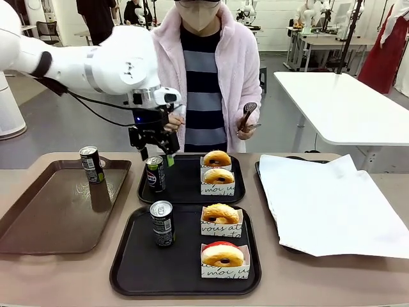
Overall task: Set up donuts and drinks on trays.
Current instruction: Pick up one Pepsi coke from the Handle tray and place it on the Flat Tray without a Pepsi coke.
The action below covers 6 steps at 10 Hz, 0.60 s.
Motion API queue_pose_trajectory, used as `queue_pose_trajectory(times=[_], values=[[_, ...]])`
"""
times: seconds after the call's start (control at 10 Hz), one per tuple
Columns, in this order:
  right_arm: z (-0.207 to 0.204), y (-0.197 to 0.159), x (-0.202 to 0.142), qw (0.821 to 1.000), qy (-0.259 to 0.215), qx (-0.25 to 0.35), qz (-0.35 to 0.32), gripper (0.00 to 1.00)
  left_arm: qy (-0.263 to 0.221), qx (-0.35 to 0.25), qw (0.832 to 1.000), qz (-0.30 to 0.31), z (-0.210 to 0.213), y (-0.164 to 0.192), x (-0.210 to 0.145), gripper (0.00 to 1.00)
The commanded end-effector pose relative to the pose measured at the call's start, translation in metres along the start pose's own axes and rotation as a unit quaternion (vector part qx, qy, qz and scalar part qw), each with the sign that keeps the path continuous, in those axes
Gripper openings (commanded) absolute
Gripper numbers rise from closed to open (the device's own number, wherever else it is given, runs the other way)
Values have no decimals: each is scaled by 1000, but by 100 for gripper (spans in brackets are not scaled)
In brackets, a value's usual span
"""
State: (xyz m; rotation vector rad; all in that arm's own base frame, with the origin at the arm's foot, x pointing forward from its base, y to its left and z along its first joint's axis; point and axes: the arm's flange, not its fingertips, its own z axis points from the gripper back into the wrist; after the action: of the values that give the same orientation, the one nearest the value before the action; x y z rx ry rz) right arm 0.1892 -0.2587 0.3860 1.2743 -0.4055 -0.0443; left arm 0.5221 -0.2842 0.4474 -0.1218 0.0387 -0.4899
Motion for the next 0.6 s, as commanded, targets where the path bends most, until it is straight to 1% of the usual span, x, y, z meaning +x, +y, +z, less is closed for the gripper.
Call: queue_pose_trajectory(times=[0.0,0.2,0.3,0.4,0.5], values=[[1,0,-1,1000,-2,6,8,100,-30,-5,999,43,36,19,-70,100],[1,0,-1,1000,-2,6,8,100,-26,5,997,70,60,47,-142,100],[1,0,-1,1000,-2,6,8,100,-32,6,996,86,62,61,-174,100],[1,0,-1,1000,-2,6,8,100,-20,4,996,87,64,71,-194,100],[1,0,-1,1000,-2,6,8,100,-16,1,996,83,69,80,-201,100]])
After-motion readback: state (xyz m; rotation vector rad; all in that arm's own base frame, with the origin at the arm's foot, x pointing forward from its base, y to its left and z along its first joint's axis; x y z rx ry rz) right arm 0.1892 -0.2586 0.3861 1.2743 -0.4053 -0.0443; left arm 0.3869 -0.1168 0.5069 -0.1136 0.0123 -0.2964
